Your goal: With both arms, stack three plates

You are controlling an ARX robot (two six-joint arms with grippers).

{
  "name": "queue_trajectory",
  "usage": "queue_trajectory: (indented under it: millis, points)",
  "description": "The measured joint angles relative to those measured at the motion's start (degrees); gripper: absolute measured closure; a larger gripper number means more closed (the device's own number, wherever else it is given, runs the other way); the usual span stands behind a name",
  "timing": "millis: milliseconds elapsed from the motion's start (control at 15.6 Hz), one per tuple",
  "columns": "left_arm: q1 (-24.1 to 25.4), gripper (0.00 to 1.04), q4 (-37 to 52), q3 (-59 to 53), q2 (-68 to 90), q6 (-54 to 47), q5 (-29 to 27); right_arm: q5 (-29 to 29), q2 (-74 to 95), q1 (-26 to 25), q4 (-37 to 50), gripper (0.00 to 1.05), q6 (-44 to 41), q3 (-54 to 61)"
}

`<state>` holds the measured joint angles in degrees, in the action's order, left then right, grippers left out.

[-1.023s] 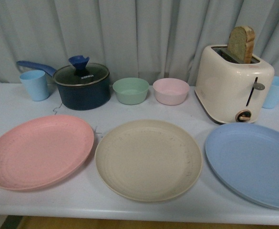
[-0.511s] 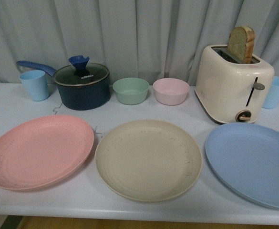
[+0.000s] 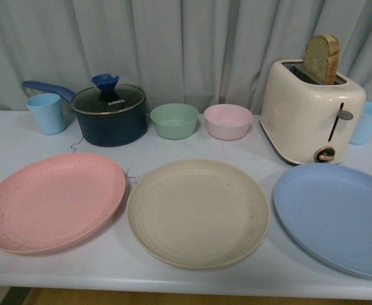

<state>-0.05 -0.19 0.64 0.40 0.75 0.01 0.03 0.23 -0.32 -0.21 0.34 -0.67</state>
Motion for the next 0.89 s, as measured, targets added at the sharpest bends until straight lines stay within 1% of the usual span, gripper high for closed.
queue_trajectory:
  millis: [383,447,511,575,639,703,895]
  points:
    - [0.0,0.07,0.0,0.0,0.0,0.0,0.0,0.0,0.0,0.0,0.0,0.06,0.0,0.0]
    - [0.0,0.07,-3.1,0.8,0.7,0.4,-0.6,0.0,0.0,0.0,0.0,0.06,0.0,0.0]
    - [8.2,0.07,-10.2,11.1,25.6,2.7,6.4,0.0,0.0,0.0,0.0,0.06,0.0,0.0]
    - [13.0,0.07,0.9,19.6,49.0,-2.4,10.0,0.0,0.0,0.0,0.0,0.06,0.0,0.0]
    - [14.9,0.07,4.6,30.5,70.1,-5.3,10.1,0.0,0.0,0.0,0.0,0.06,0.0,0.0]
    - [14.8,0.07,3.4,41.4,87.3,-7.5,10.7,0.0,0.0,0.0,0.0,0.06,0.0,0.0]
    - [14.4,0.07,1.3,52.1,100.7,-9.8,12.3,0.0,0.0,0.0,0.0,0.06,0.0,0.0]
